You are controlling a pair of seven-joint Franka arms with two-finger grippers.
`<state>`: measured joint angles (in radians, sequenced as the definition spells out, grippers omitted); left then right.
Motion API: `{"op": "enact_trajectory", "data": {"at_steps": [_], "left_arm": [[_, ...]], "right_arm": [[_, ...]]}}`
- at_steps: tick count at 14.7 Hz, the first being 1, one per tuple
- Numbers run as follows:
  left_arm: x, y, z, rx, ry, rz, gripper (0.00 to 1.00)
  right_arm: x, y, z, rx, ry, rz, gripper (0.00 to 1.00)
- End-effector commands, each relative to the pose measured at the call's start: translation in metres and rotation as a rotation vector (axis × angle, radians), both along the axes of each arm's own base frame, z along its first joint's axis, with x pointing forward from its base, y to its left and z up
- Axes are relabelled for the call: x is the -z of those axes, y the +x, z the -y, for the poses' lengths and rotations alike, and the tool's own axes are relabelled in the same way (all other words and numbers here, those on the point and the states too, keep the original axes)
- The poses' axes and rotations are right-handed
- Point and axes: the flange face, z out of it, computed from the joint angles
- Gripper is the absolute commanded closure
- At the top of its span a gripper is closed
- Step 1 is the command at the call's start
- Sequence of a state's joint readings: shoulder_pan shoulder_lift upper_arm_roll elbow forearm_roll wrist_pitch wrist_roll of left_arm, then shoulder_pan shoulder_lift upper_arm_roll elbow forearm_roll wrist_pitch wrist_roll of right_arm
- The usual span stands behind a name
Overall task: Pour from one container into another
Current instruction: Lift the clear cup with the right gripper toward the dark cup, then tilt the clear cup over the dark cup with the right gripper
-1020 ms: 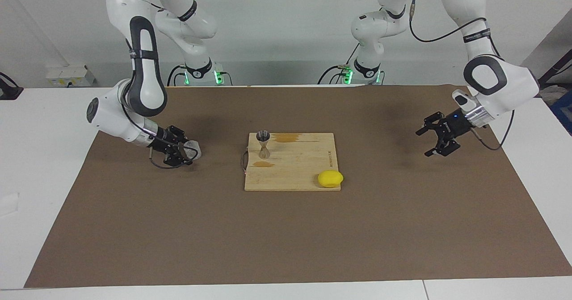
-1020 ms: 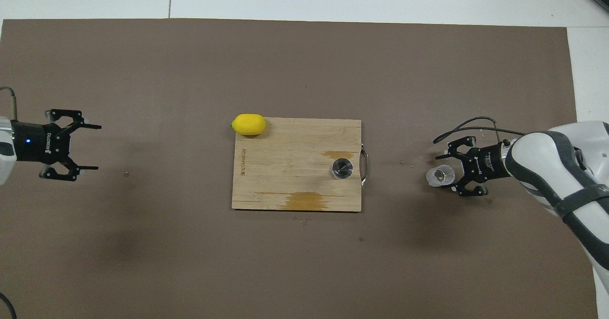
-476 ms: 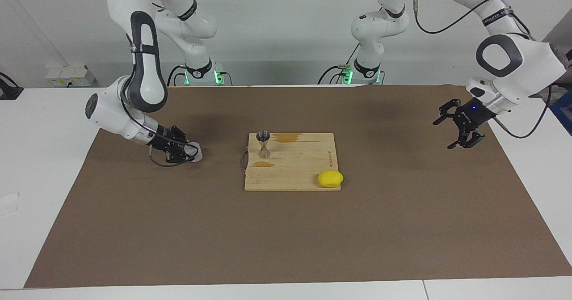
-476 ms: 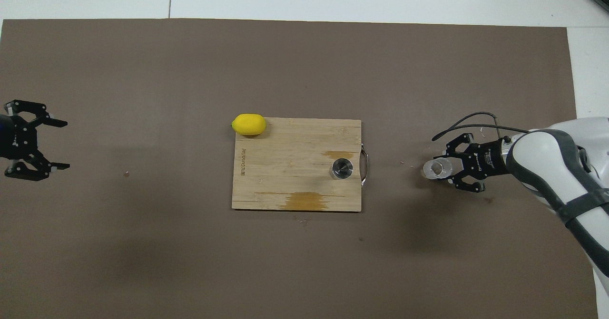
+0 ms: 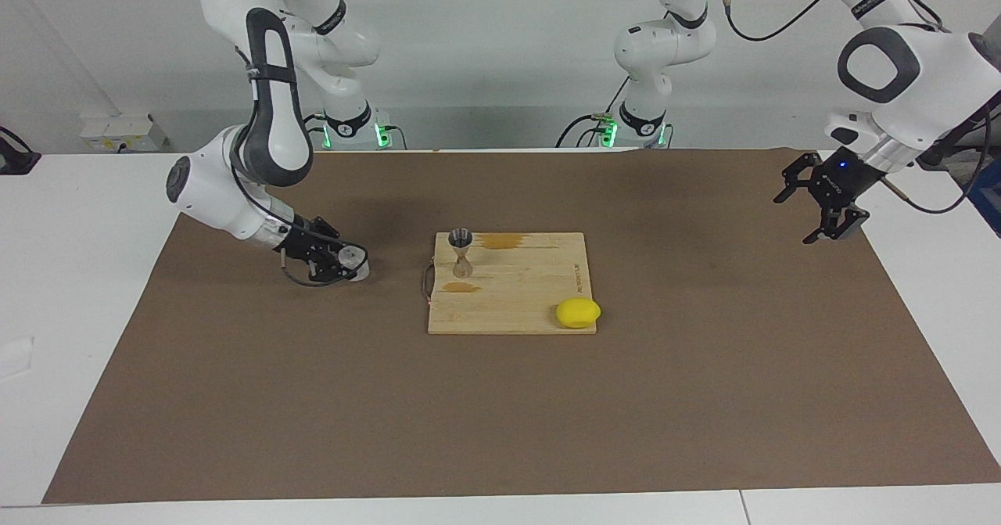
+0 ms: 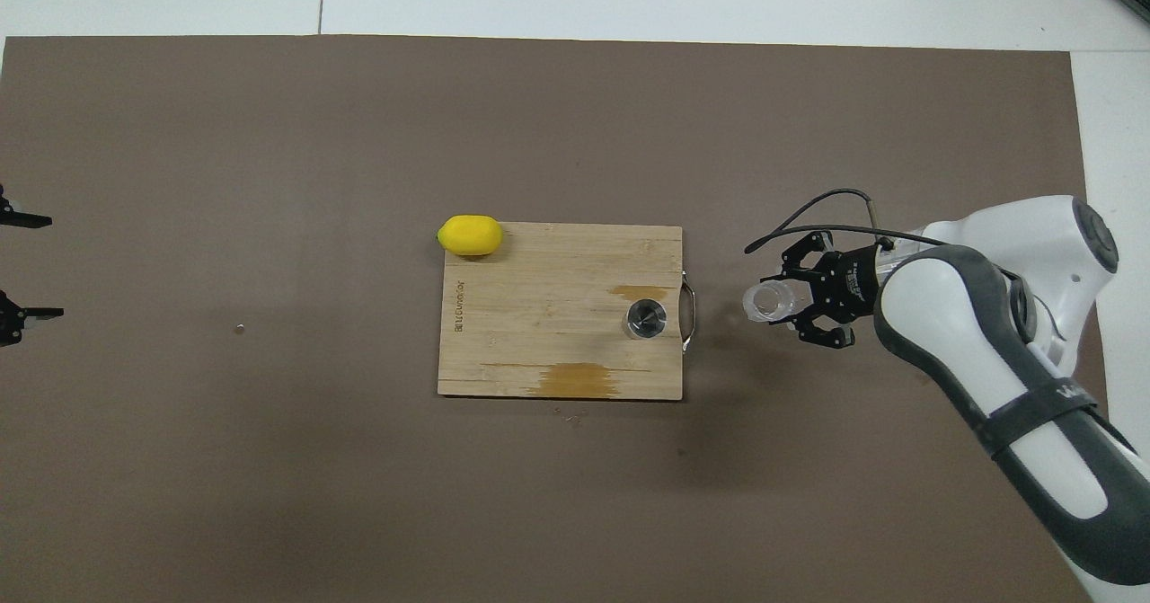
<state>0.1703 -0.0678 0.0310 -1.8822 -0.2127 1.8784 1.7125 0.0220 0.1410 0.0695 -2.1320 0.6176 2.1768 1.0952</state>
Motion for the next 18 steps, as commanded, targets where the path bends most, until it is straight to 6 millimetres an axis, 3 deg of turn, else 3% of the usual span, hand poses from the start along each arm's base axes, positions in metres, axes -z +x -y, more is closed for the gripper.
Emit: {"op": "enact_trajectory", "data": {"at_steps": [1,5,7,11,18], "left_arm": [[-0.015,0.012,0.022,0.024,0.044,0.073,0.0],[-0.019,0.015,0.036,-0.068,0.094,0.078,0.0],[-0.023,0.014,0.039,-0.25,0.064,0.046,0.0],[-0.049,0.012,0.042,-0.509,0.019,0.001,0.0],[-0.055,0.007,0.053,-0.986,-0.036,-0.128,0.0]], "right_arm": [[-0.015,0.004,-0.027,-0.004,-0.056,0.013,1.0],[-0.041,0.012,-0.069,-0.01,-0.22,0.026,1.0],[-0.053,0.014,-0.08,-0.007,-0.229,0.033,1.0],[-0.075,0.014,-0.108,-0.004,-0.289,0.03,1.0],[-0.107,0.004,-0.153,-0.059,-0.414,0.049,1.0]]}}
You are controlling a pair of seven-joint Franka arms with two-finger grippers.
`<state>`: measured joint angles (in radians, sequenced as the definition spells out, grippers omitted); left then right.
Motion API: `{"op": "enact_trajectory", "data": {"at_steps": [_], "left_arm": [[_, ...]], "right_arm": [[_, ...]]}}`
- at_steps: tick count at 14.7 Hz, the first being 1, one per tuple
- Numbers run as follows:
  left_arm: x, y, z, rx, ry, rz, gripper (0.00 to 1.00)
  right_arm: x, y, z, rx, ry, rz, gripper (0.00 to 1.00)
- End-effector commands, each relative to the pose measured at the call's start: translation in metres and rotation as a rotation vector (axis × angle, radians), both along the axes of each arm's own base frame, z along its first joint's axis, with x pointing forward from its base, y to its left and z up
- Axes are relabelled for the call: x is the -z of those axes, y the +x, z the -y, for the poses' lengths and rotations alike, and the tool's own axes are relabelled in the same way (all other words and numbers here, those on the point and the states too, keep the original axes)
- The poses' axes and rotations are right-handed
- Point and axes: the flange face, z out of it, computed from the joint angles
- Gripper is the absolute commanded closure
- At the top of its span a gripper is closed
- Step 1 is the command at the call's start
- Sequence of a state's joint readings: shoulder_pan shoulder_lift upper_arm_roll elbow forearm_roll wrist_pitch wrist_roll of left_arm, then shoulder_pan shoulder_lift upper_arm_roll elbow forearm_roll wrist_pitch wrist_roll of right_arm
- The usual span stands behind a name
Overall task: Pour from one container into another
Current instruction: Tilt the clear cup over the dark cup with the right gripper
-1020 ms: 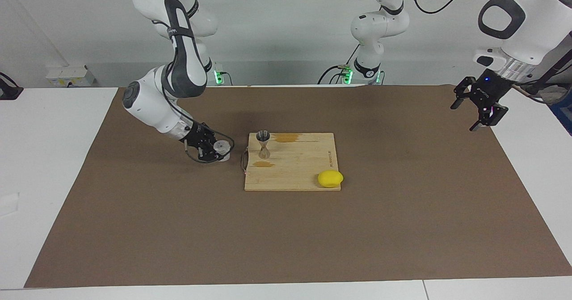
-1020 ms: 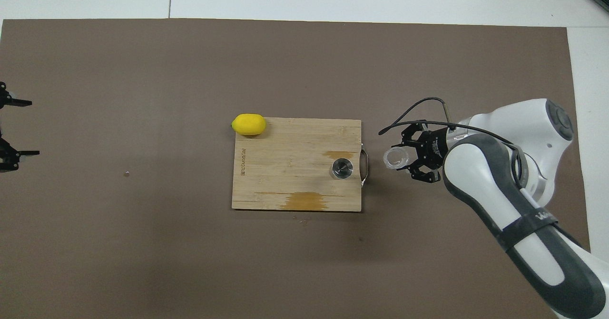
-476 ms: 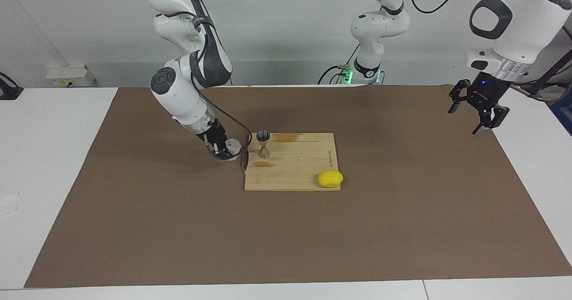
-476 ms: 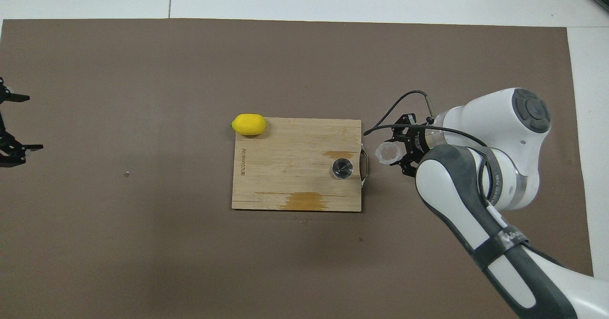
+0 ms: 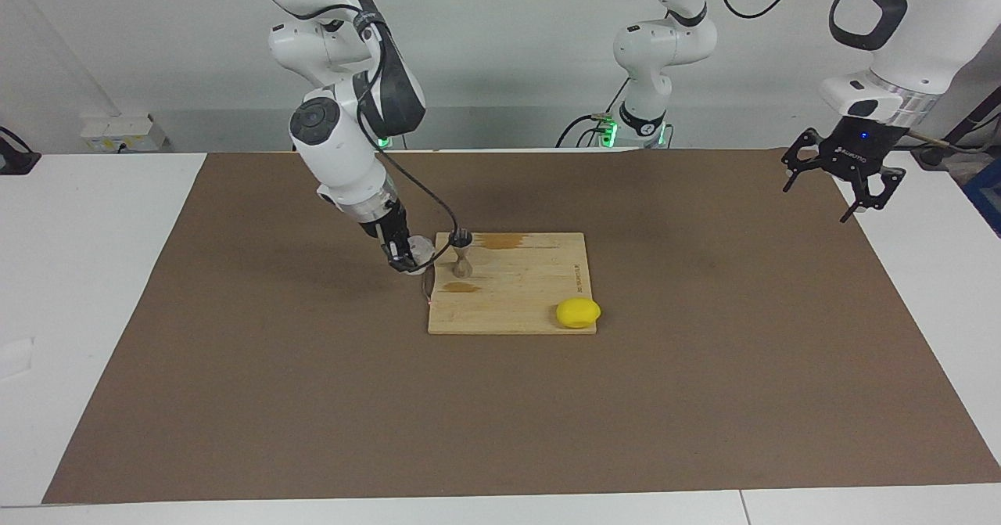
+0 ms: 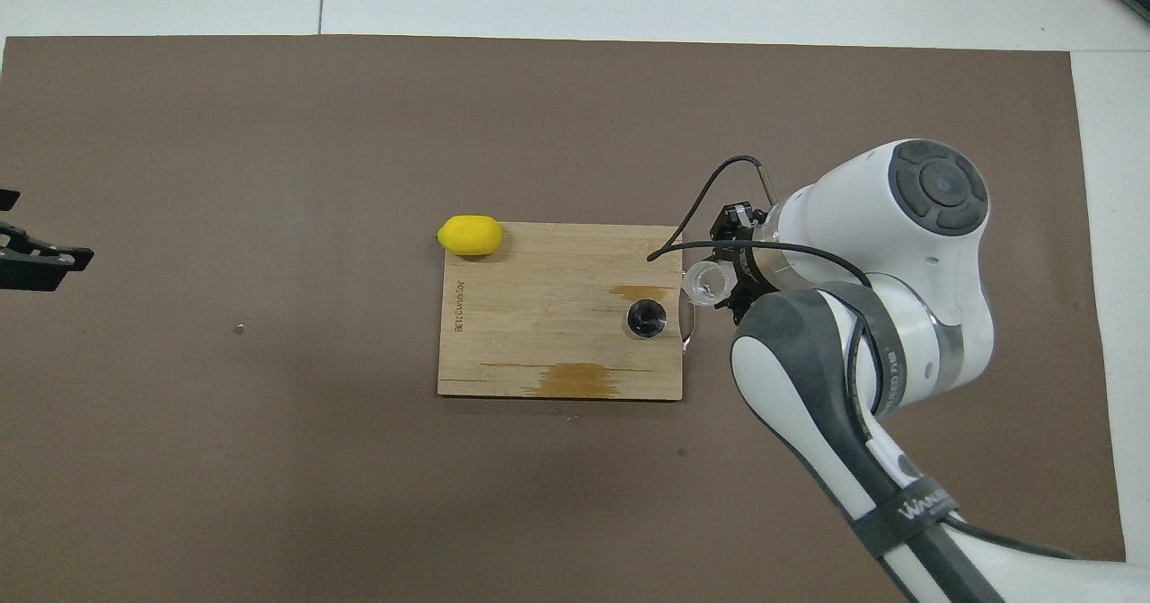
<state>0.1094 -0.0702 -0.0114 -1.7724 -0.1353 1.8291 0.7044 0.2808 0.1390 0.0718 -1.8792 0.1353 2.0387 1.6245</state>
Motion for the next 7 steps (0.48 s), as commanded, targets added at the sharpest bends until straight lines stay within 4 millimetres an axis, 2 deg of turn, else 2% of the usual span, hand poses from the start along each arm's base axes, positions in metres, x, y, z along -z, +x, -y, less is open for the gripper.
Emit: {"op": "enact_trajectory", "data": {"at_steps": [1,7], "left_arm": [[-0.004,-0.006,0.0,-0.189,-0.008,-0.058,0.0],[0.005,-0.028,0.008,-0.574,-0.001,-0.262,0.0]], "right_arm": [[-0.009,-0.009,-0.024,-0.025,-0.064,0.019,1.0],[-0.013,-0.03,-0.057,-0.173,-0.21,0.084,1.0]]}}
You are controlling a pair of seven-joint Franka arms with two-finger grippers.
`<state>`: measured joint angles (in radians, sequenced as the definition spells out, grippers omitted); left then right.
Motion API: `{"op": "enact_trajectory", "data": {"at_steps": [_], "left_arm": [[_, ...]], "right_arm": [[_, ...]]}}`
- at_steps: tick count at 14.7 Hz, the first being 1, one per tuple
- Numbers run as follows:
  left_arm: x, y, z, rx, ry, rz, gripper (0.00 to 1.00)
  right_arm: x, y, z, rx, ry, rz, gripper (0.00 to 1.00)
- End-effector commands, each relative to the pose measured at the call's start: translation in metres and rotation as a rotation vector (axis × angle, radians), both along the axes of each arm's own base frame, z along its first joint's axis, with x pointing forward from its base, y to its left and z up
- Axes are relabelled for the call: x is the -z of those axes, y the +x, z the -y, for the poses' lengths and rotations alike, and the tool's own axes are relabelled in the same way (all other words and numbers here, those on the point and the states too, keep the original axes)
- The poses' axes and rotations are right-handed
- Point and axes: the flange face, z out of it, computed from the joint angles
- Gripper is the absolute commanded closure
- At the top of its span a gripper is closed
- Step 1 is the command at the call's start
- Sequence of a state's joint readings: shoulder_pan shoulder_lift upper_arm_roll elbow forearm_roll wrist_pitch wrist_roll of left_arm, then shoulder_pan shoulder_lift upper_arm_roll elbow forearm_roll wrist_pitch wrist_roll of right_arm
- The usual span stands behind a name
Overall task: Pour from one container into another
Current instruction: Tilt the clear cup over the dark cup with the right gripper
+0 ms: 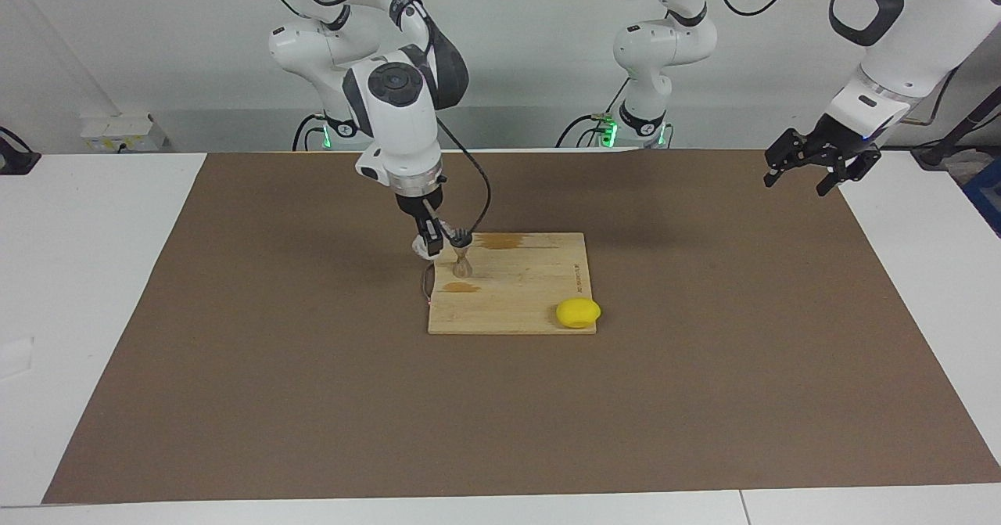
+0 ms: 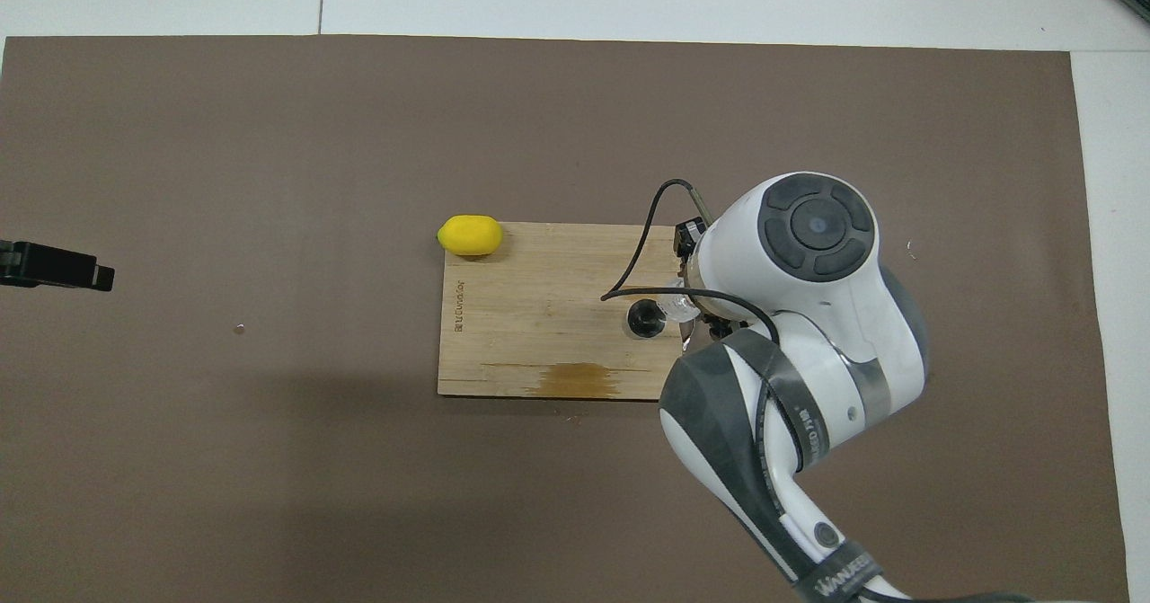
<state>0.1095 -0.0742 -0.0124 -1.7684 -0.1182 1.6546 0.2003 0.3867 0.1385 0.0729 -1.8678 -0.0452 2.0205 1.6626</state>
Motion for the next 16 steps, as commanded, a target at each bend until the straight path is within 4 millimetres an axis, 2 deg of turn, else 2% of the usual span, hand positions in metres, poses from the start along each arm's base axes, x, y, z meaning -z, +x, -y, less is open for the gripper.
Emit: {"op": "enact_trajectory", "data": {"at_steps": [1,3,5,9,10,14,16], "left_arm": [[-0.008,-0.01,0.006,-0.104,0.055,-0.048,0.0],[-0.01,-0.011,0.01,-0.155,0.112,-0.05,0.0],[-0.024,-0.017,0.009,-0.177,0.115,-0.024,0.0],[-0.022,-0.023,0.017,-0.168,0.117,-0.025,0.0],[-0.023,-0.022,0.017,-0.174,0.117,-0.019,0.0],[-0.03,-0.012,0.017,-0.174,0.116,0.027,0.0],[-0.028,0.002,0.018,-0.17,0.109,0.021,0.0]], "right_arm": [[-0.01,-0.01,-0.01,-0.05,-0.086,0.045,1.0],[-0.014,-0.016,-0.02,-0.11,-0.149,0.089,1.0],[-0.017,-0.019,-0.025,-0.16,-0.212,0.13,1.0],[-0.02,-0.023,-0.032,-0.191,-0.267,0.195,1.0],[-0.021,-0.029,-0.042,-0.216,-0.264,0.211,1.0],[-0.009,-0.045,-0.049,-0.291,-0.307,0.246,1.0],[-0.01,-0.046,-0.05,-0.309,-0.33,0.263,1.0]]}}
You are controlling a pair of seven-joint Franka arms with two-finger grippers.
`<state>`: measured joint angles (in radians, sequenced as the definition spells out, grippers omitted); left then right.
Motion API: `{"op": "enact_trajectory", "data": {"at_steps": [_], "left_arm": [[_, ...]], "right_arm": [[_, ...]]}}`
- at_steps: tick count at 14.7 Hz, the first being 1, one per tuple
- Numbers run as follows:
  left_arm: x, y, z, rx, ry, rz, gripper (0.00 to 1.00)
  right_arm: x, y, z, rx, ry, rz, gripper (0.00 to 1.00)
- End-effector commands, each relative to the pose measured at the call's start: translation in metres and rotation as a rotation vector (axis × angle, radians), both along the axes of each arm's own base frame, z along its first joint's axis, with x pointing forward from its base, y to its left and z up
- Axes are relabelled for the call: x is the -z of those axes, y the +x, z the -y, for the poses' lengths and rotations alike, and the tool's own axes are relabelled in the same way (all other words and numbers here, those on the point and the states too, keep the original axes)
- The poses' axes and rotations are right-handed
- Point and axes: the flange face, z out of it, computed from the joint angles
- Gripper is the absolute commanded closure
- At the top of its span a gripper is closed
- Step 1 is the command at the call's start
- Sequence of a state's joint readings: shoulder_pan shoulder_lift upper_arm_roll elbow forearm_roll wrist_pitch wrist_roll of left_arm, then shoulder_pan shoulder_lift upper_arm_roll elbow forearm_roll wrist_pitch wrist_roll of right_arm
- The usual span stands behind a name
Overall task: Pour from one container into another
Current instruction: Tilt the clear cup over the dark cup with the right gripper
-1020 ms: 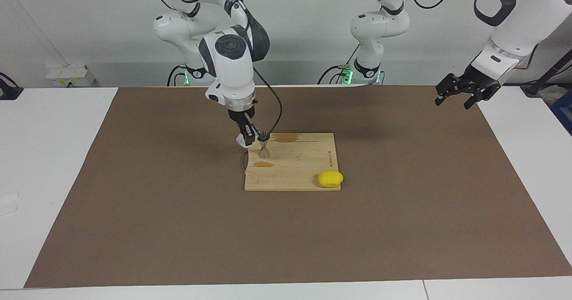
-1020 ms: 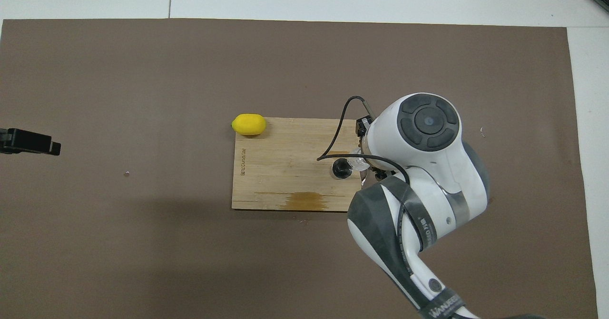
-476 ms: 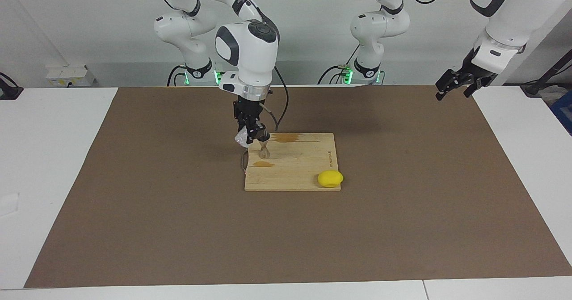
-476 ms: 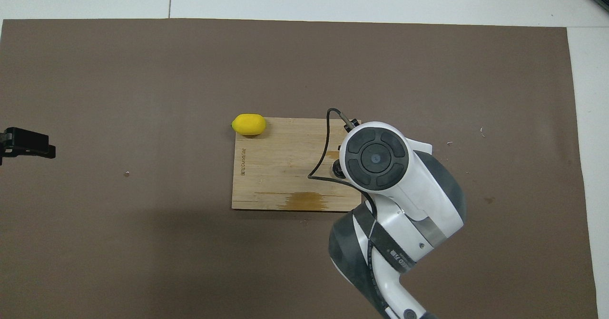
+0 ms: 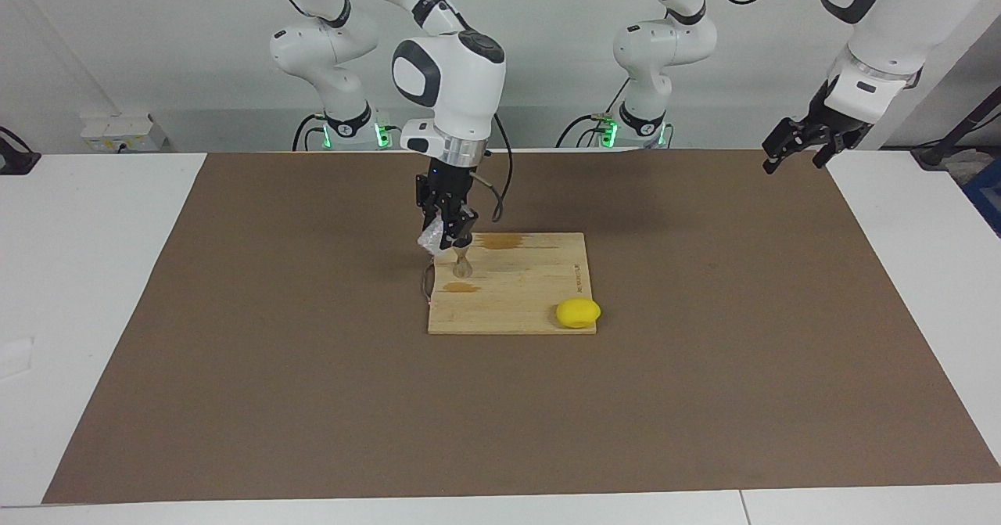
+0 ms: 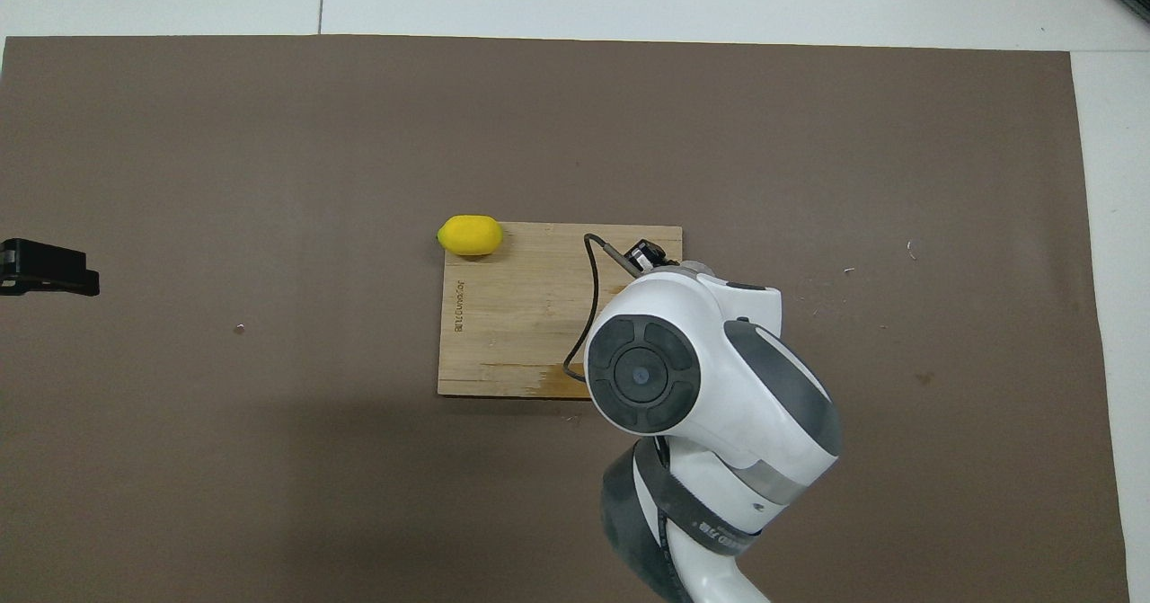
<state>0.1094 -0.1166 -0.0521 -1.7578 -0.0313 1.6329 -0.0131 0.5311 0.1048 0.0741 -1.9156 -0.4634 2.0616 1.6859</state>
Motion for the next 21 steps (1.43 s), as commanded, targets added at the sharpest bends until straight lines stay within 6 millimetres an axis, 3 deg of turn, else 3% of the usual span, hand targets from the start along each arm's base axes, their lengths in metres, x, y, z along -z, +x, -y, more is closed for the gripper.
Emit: {"op": "enact_trajectory", "data": {"at_steps": [1,8,21], "left_arm": [[-0.006,0.023,0.003,-0.006,0.01,0.012,0.0],[0.002,0.036,0.028,0.038,0.004,-0.012,0.0],[0.001,0.029,0.028,-0.01,0.016,-0.042,0.0]], "right_arm": [[-0.004,-0.009,0.005,-0.011,-0.026,0.054,1.0],[0.001,-0.02,0.003,-0.058,-0.045,0.076,1.0],[0.006,-0.02,-0.002,-0.097,-0.026,0.118,1.0]]}}
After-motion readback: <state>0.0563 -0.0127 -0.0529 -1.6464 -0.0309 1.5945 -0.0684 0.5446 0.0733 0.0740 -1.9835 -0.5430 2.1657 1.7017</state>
